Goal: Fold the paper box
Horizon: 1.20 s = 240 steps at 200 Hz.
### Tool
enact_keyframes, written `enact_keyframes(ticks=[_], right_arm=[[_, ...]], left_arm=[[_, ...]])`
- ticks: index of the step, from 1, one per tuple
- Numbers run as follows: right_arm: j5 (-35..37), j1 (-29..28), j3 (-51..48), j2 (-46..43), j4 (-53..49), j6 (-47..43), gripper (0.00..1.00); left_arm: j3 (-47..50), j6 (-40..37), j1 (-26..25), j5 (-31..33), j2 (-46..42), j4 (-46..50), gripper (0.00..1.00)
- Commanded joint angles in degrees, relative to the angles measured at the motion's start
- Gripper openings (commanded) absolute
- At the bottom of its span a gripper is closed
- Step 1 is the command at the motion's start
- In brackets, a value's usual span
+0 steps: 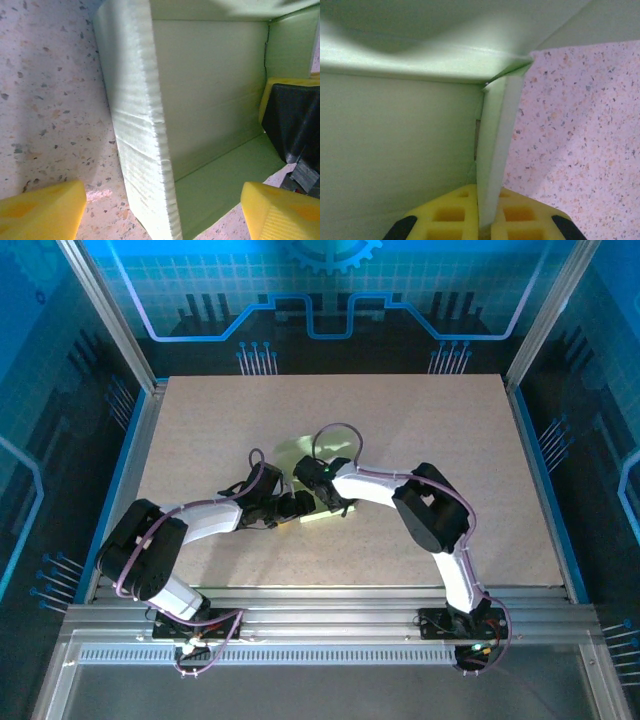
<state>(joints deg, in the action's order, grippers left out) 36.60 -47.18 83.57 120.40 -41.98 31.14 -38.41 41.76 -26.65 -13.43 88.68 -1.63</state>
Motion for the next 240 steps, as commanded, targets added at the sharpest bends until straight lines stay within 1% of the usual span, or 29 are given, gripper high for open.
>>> enact_keyframes(ticks=[1, 10, 37, 48, 68, 91, 119, 135, 151, 160, 175, 186, 200, 222, 234, 240], right_arm=[[-4.3, 0.8, -2.6, -1.6, -2.4, -0.5, 0.22], [-4.5, 1.0, -1.9, -3.7, -1.5, -1.0, 0.31], [-5.5, 2.0, -0.3, -8.2, 0.0, -2.8, 0.47], [-6.5, 2.5, -0.2, -9.2, 0.4, -3.2, 0.51], [-8.2, 3.5, -1.0, -10.6, 1.3, -3.2, 0.57], [-10.4, 4.5, -2.8, -12.8, 3.5, -3.4, 0.59], [-15.2, 5.5, -8.3, -18.6, 11.6, -11.4, 0.64], [-20.4, 7.2, -11.3, -22.0, 15.6, -16.8, 0.68], [-27.9, 9.3, -13.2, -25.4, 18.6, -22.8, 0.70], [-32.3, 10.4, -13.4, -26.9, 19.3, -26.5, 0.71], [-37.3, 12.4, -12.6, -28.5, 18.9, -33.5, 0.72], [-40.8, 14.3, -10.9, -28.7, 16.9, -38.2, 0.72], [-43.5, 17.9, -8.8, -28.9, 16.1, -41.6, 0.71], [-55.5, 23.6, -3.0, -27.3, 10.5, -49.7, 0.73], [-60.5, 25.5, 1.6, -24.8, 5.3, -55.2, 0.74], [-61.8, 26.2, 3.9, -23.6, 3.0, -57.7, 0.74]], left_arm=[[0.2, -1.6, 0.7, -0.5, -0.3, 0.3, 0.82], [0.1, -1.6, 0.8, -0.5, -0.4, 0.5, 0.82], [0.2, -1.7, 0.8, -0.5, -0.8, 0.7, 0.82], [0.2, -1.7, 0.8, -0.4, -1.0, 0.7, 0.82], [0.3, -1.7, 0.8, -0.2, -1.2, 0.7, 0.82], [0.7, -2.3, 0.8, -0.1, -2.1, 0.1, 0.83], [1.5, -5.6, 0.8, 2.5, -6.8, 1.1, 0.87], [1.9, -8.3, 0.8, 5.9, -11.2, 3.0, 0.91], [2.0, -11.2, 1.2, 9.2, -15.9, 5.4, 0.93], [1.9, -12.8, 1.6, 10.6, -18.6, 6.8, 0.93], [1.3, -15.9, 2.6, 12.0, -23.2, 8.8, 0.94], [0.4, -19.3, 3.1, 12.5, -25.9, 10.4, 0.99], [-2.7, -25.2, 4.2, 13.2, -27.9, 14.6, 0.99], [-10.3, -34.7, 6.3, 12.2, -27.8, 22.5, 0.99], [-14.3, -40.2, 6.7, 11.0, -27.0, 25.7, 0.99], [-16.0, -42.6, 6.8, 10.1, -26.4, 26.9, 0.99]])
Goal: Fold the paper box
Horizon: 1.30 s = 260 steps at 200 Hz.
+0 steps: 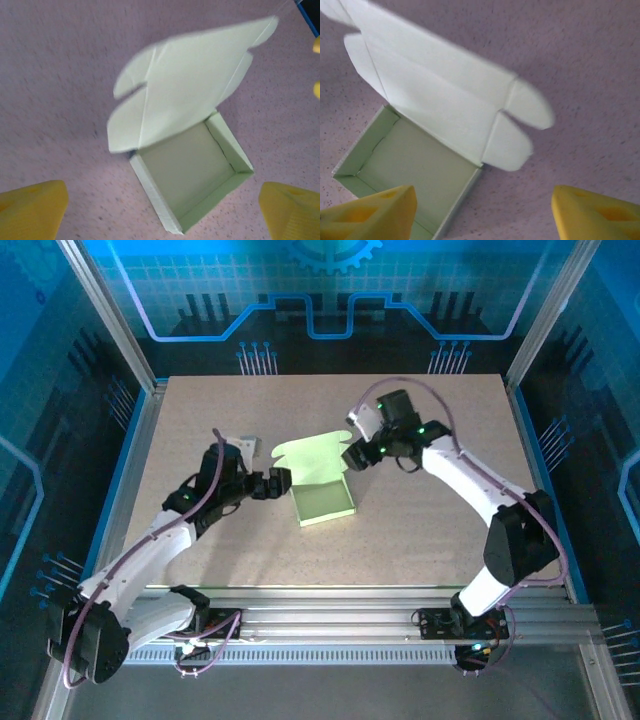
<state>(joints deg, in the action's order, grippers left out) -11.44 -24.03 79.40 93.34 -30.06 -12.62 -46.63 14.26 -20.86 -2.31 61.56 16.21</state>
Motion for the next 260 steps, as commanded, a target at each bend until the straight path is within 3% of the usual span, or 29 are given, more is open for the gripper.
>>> enact_keyframes(ticks=[1, 40, 72, 124, 173, 243, 260], right_arm=[[-14.0, 3.1, 8.3, 3.7, -9.2, -14.3, 0.74], [-21.7, 5.9, 19.7, 13.4, -20.6, -27.3, 0.75], [-24.5, 6.3, 31.4, 23.2, -29.4, -34.1, 0.75], [-26.5, 7.0, 47.5, 36.8, -41.2, -42.0, 0.71], [-25.1, 7.3, 52.9, 41.5, -47.0, -46.1, 0.51], [-23.2, 6.2, 57.4, 45.2, -49.6, -46.0, 0.42], [-22.8, 6.1, 58.2, 45.8, -50.2, -45.8, 0.28]], left_arm=[[-8.1, -15.7, 1.0, -1.2, 0.9, 9.3, 0.99], [-16.1, -29.8, 1.4, -5.2, 7.5, 15.4, 0.99], [-22.2, -31.1, 1.5, -5.8, 12.8, 20.2, 0.99], [-20.6, -31.7, 1.6, -5.6, 12.8, 19.8, 0.99], [-18.6, -31.4, 2.0, -5.2, 11.4, 19.7, 0.99], [-19.4, -31.3, 2.2, -5.5, 12.7, 19.8, 0.99], [-19.2, -31.4, 2.2, -5.3, 12.6, 19.8, 0.99]])
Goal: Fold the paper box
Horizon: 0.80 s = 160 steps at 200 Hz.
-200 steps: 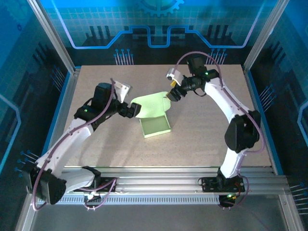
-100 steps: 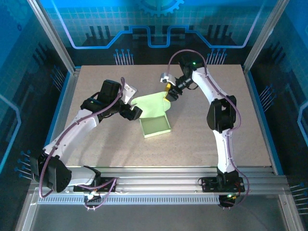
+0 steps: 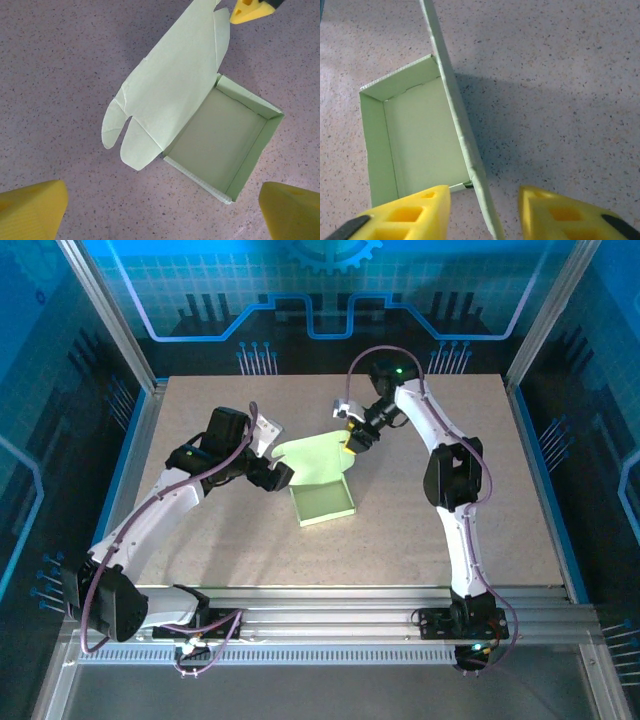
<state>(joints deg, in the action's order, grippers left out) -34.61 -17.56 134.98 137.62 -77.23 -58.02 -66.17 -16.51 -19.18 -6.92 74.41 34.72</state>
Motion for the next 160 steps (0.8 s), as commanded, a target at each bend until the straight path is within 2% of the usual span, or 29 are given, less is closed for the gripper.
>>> enact_keyframes(ticks=[1, 15, 60, 70, 93, 126, 160], right_arm=[[0.4, -0.4, 2.7, 1.6, -3.0, -0.5, 0.28], [0.9, -0.4, 2.7, 1.7, -3.3, -0.5, 0.24], [0.5, -0.5, 2.7, 1.9, -3.8, -0.5, 0.21], [0.6, -0.5, 2.7, 1.8, -3.7, -0.5, 0.12], [0.8, -0.6, 2.7, 1.7, -3.7, -0.5, 0.00], [1.7, -0.7, 1.4, -0.1, -2.5, 0.0, 0.00], [5.9, -1.6, -6.2, -5.8, 4.3, 2.1, 0.00]], left_arm=[[0.3, -0.6, 0.6, -0.7, -0.2, 1.3, 0.99], [0.4, -0.7, 0.5, -0.7, -0.3, 1.4, 0.99], [0.8, -0.6, 0.6, -0.7, -0.6, 1.3, 0.99], [0.9, -0.6, 0.7, -0.6, -0.6, 1.3, 0.99], [0.9, -0.5, 0.7, -0.5, -0.7, 1.3, 0.99], [1.1, 0.5, 1.1, -0.9, 0.0, 0.2, 0.99], [-2.3, 3.6, 3.0, -2.5, 4.1, 1.6, 0.99]])
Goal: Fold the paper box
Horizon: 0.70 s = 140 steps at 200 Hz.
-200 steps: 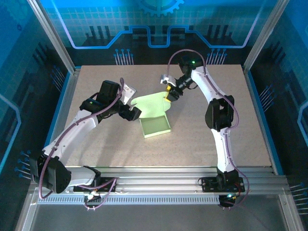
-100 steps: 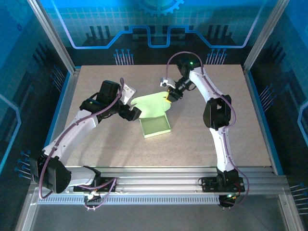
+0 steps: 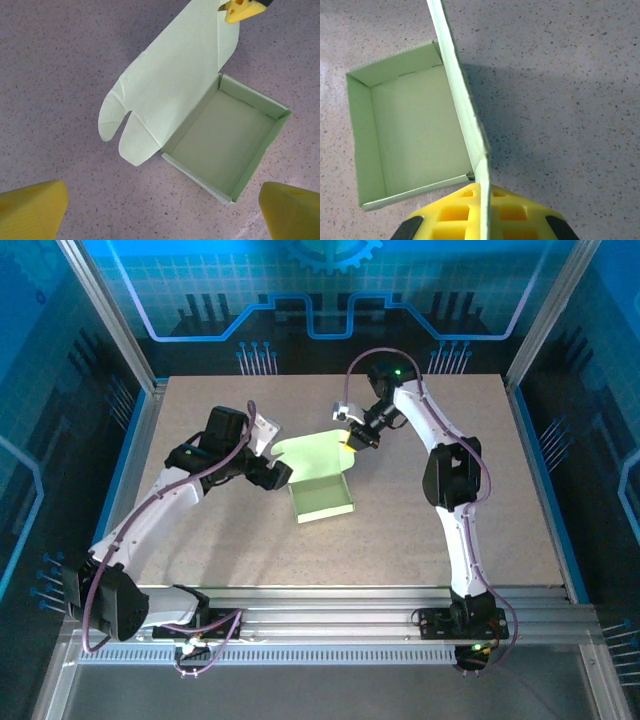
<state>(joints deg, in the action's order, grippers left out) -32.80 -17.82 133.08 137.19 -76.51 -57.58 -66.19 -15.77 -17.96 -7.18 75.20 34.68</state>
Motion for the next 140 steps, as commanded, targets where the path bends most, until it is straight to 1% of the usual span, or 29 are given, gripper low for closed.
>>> enact_keyframes(ticks=[1, 16, 33, 40, 59, 83, 95, 111, 140], right_arm=[[4.1, -1.4, -4.5, -5.5, 3.8, 1.7, 0.00], [5.1, -1.7, -7.6, -7.6, 5.8, 2.2, 0.00], [5.5, -2.1, -11.1, -9.8, 7.9, 2.6, 0.00], [5.7, -2.2, -12.3, -10.5, 8.7, 2.7, 0.00], [5.5, -2.3, -13.7, -11.7, 9.0, 2.8, 0.00], [5.3, -2.4, -13.9, -12.2, 8.9, 3.1, 0.00], [5.4, -2.4, -13.8, -12.4, 9.0, 3.3, 0.00], [5.4, -2.4, -13.8, -12.6, 9.0, 3.3, 0.00], [5.0, -2.3, -13.6, -12.4, 9.1, 3.7, 0.00]], left_arm=[[-2.4, 2.9, 1.9, -2.3, 3.5, 1.8, 0.99], [-5.4, 2.9, 2.8, -2.8, 6.6, 4.2, 0.98], [-9.4, 0.7, 3.3, -4.1, 10.9, 8.6, 0.95], [-11.0, -0.8, 3.4, -4.6, 12.8, 10.5, 0.93], [-16.2, -3.1, 3.7, -5.0, 18.5, 15.9, 0.83], [-22.8, -4.9, 3.6, -9.0, 25.0, 23.1, 0.80], [-23.0, -5.5, 3.5, -10.0, 26.2, 23.7, 0.75], [-21.8, -6.0, 3.4, -9.8, 26.5, 23.1, 0.74], [-20.4, -6.0, 3.4, -10.4, 25.9, 21.9, 0.57]])
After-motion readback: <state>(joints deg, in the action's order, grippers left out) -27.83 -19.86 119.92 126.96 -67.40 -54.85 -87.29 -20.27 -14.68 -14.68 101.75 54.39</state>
